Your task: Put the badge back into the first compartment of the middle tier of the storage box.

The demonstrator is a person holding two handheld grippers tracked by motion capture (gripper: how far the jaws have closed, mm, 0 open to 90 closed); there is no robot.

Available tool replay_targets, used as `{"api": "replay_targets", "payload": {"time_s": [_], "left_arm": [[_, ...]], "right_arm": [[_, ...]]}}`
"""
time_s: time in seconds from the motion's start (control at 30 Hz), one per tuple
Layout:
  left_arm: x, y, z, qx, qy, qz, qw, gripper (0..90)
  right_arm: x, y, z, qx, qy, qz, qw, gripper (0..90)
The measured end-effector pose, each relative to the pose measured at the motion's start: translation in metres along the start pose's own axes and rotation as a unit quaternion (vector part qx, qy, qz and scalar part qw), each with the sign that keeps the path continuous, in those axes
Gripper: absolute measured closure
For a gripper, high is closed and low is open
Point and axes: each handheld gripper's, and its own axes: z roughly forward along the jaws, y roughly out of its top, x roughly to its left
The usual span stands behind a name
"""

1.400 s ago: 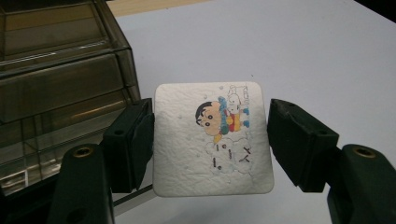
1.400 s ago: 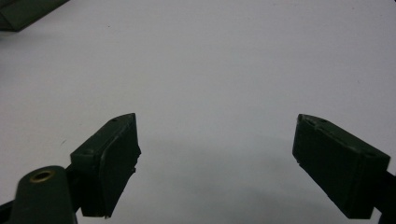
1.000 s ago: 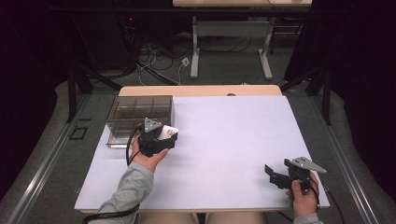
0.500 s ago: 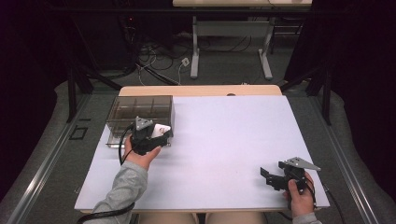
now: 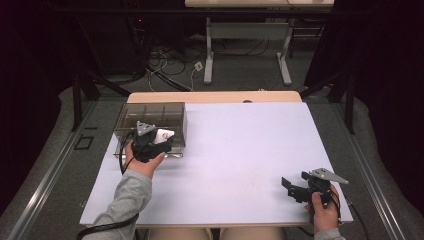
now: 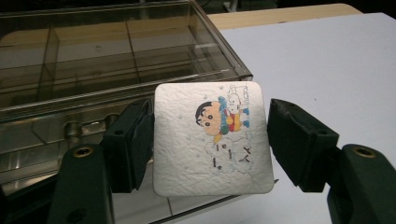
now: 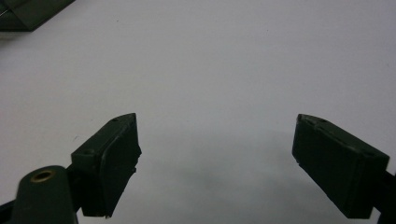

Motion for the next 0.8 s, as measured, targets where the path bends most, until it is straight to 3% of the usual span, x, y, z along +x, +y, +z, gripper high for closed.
{"api": "replay_targets", "payload": {"time_s": [0.8], "left_arm": [[0.037,-0.001,-0.010,0.011,0.047,-0.030,0.9984,33.5]], "right_arm": [[0.000,0.000,-0.001,-0.004,-0.003,0.002,1.0000,14.3]]}}
